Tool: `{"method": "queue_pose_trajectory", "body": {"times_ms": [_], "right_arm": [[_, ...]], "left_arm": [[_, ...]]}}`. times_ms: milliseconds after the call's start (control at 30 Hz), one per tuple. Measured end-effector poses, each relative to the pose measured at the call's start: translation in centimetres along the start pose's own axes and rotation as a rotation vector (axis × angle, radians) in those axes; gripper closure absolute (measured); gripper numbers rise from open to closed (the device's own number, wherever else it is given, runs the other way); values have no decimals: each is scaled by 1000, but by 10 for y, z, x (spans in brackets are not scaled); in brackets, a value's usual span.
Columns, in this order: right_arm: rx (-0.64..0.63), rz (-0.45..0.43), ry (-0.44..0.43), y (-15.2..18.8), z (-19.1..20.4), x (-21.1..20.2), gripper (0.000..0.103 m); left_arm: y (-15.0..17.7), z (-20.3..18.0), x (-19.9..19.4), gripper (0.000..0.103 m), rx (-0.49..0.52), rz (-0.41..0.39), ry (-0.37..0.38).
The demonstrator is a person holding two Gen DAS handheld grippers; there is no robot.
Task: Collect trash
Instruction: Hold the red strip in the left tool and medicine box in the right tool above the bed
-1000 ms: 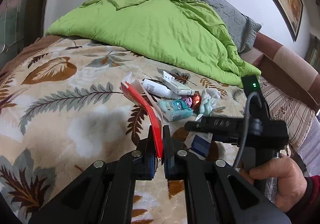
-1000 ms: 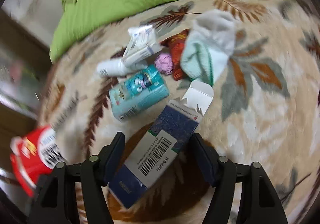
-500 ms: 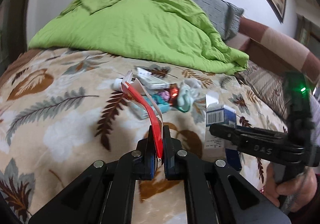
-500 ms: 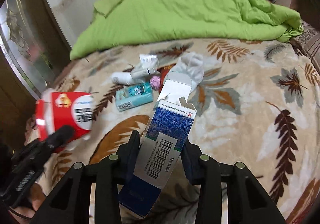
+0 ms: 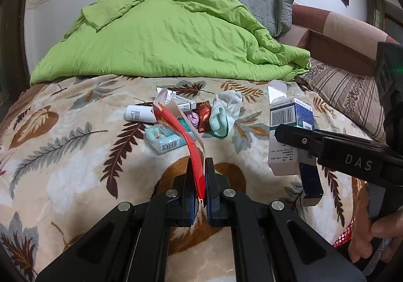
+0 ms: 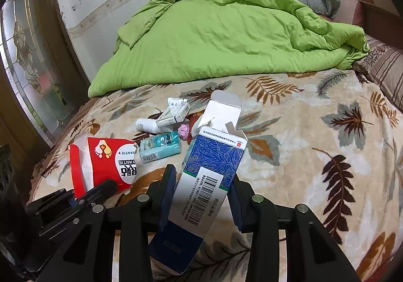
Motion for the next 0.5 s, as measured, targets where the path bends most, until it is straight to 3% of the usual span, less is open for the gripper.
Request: {"method": "queue_pose_trajectory", "body": {"times_ms": [500], "right_arm": [[-28,-6,-11,2,5,-2,60]], "left_arm": [[4,11,1,97,-3,27,-79]]}}
Point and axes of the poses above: each gripper's, at about its wrist camera, not at the fingertips, and x roughly the way its jaws point, z to its left, y to its underside, the point moved 7 cm from there along x, roughly the way its jaws point, and after that the axes turned 15 degrees about x, right-handed, at the moved point
